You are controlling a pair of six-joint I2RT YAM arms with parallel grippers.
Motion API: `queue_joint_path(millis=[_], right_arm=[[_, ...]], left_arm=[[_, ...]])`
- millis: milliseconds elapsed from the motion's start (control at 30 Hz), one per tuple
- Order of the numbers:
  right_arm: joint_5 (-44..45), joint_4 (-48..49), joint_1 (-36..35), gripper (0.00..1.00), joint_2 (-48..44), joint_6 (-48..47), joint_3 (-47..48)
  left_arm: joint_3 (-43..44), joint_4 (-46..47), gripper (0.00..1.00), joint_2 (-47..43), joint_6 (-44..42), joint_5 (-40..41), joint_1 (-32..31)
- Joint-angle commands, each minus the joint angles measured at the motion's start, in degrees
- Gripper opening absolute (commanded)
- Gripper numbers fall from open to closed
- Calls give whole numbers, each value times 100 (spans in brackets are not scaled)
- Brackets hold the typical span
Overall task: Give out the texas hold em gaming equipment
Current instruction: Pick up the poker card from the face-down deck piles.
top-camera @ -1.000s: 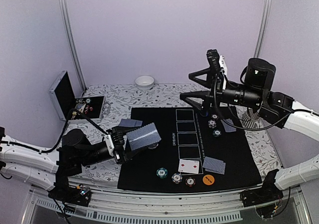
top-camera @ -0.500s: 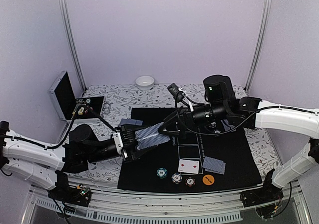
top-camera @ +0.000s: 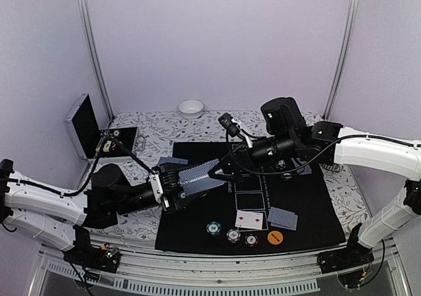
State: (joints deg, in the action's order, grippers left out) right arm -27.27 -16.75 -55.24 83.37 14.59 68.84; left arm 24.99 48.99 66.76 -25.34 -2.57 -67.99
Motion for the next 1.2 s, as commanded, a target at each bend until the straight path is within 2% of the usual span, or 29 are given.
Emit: queue_joint_path(millis=[0,100,200,267,400,633,833,1167], right_arm=[[373,-534,-18,96,-64,-284,293],[325,-634,-18,92,-79,-344,392],[-58,-674,-25,80,-35,-432,503],[-342,-764,-16,69,29,-513,619],[-361,-946,-21,50,21,-634,767],[-367,-1257,-16,5,97,-727,982],[-261,-1596,119,2,13,-841,1150],[-837,-1608,621,2,-561,-1472,1432]], left_arm=[[-46,479,60,-143,-32,-54,-60],[-56,433,60,-163,-25,-17,-61],[-65,382,60,-166,-22,56,-65],[-48,324,60,-151,-28,139,-65],[-84,236,60,-142,-20,298,-59],[-169,216,60,-137,55,442,-65],[-218,147,60,-171,62,512,-65],[-412,161,60,-213,190,670,-54]])
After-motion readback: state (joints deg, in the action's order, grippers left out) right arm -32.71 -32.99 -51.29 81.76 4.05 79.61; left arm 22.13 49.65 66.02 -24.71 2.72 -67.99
